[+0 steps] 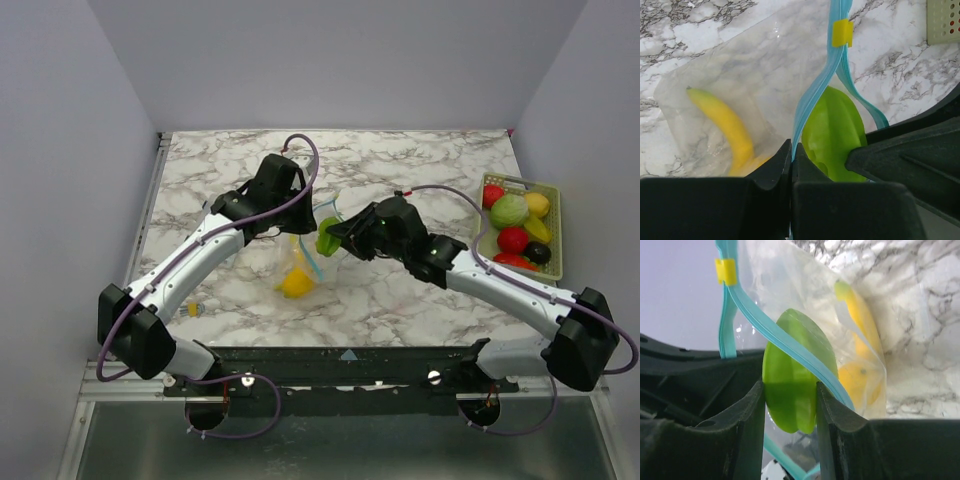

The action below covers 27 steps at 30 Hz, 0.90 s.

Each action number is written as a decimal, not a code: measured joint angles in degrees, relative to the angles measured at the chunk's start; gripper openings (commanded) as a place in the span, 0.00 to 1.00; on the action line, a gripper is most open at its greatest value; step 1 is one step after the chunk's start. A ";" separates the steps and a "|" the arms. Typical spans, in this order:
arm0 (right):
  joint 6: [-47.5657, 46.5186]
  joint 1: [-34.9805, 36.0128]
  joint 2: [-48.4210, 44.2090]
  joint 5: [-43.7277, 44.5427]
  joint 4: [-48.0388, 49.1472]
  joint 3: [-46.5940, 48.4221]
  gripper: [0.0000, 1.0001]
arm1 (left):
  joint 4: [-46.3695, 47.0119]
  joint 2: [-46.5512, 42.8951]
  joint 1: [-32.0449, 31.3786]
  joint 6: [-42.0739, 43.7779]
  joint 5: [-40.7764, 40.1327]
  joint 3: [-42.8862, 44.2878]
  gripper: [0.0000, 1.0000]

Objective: Place the food in the zip-top bag and seal the zipper
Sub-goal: Place the fake fruit in the zipper food storage bag.

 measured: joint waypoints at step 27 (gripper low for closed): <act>-15.13 9.68 10.38 18.23 0.87 9.16 0.21 | -1.11 -6.01 0.24 1.53 -5.95 -3.21 0.00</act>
